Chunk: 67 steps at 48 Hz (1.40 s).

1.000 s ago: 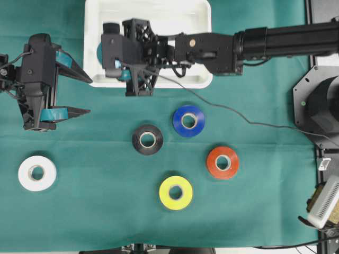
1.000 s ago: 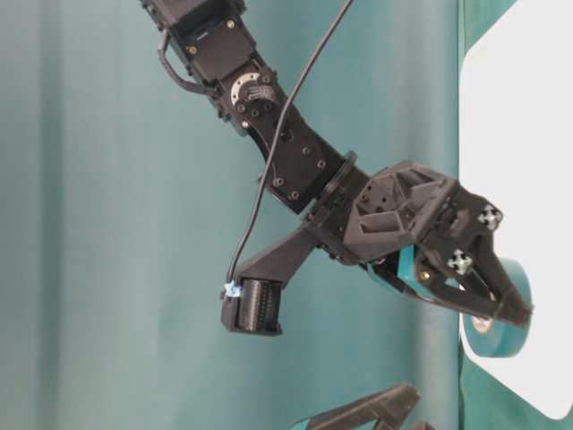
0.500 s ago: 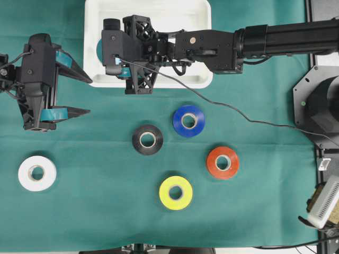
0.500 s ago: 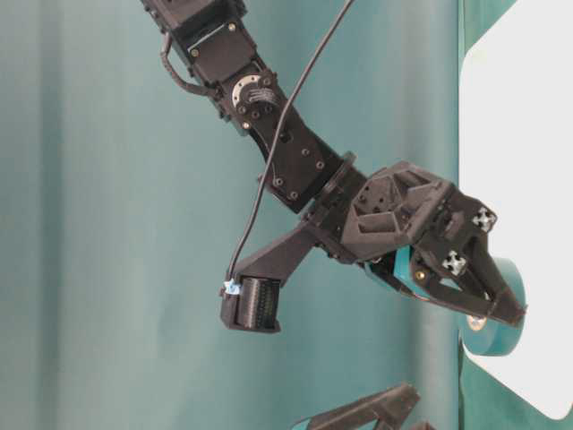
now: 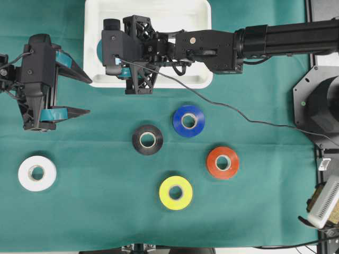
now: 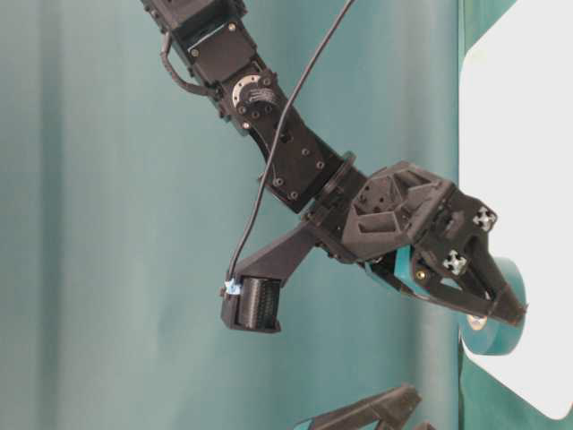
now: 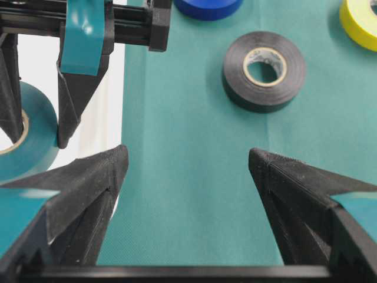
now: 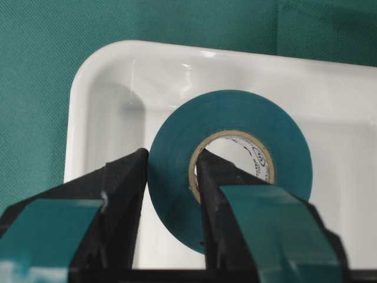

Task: Put the tape alternately from left to right into the white case.
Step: 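Open the right gripper to release the teal roll in the tray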

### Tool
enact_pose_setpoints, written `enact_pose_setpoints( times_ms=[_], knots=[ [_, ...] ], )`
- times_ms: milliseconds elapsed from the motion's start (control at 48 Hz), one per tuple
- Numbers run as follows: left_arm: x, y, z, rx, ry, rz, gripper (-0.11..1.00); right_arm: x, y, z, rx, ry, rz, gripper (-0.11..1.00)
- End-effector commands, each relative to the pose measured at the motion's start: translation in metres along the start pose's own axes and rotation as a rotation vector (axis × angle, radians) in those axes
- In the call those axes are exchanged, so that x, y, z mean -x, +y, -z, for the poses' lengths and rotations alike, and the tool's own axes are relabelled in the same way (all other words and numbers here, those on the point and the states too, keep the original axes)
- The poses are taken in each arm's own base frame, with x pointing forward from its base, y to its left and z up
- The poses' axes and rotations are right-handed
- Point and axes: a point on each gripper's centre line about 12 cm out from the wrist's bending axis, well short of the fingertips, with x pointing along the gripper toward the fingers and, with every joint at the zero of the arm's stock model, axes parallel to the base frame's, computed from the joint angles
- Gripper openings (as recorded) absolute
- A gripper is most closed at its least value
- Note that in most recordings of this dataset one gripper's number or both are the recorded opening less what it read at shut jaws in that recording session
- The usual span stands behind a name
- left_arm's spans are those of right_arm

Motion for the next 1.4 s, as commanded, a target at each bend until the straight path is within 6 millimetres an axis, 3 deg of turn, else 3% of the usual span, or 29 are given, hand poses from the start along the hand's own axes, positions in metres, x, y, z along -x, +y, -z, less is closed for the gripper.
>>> enact_pose_setpoints(
  times_ms=[0, 83, 250, 292, 417, 625, 1125, 1375],
  knots=[
    [0.004, 0.000, -0.008, 0.004, -0.029, 0.000, 0.59, 0.010, -0.002, -0.013, -0.002, -0.038, 0.005, 0.23],
    [0.004, 0.000, -0.008, 0.004, -0.029, 0.000, 0.59, 0.010, -0.002, -0.013, -0.003, -0.040, 0.004, 0.27],
    [0.004, 0.000, -0.008, 0.004, -0.029, 0.000, 0.59, 0.010, -0.002, -0.013, 0.000, -0.041, 0.004, 0.75],
    [0.004, 0.000, -0.007, 0.004, -0.026, 0.000, 0.59, 0.010, -0.002, -0.013, -0.001, -0.041, 0.005, 0.80],
    [0.004, 0.000, -0.008, 0.004, -0.028, 0.000, 0.59, 0.010, -0.002, -0.013, -0.002, -0.038, 0.005, 0.74],
    [0.004, 0.000, -0.008, 0.004, -0.029, 0.000, 0.59, 0.016, 0.004, -0.017, 0.007, -0.051, -0.003, 0.75],
    [0.004, 0.000, -0.008, 0.004, -0.028, 0.000, 0.59, 0.058, 0.070, -0.021, 0.105, -0.085, -0.107, 0.74],
    [0.004, 0.000, -0.008, 0.004, -0.029, 0.000, 0.59, 0.076, 0.086, -0.015, 0.131, -0.096, -0.140, 0.74]
  ],
)
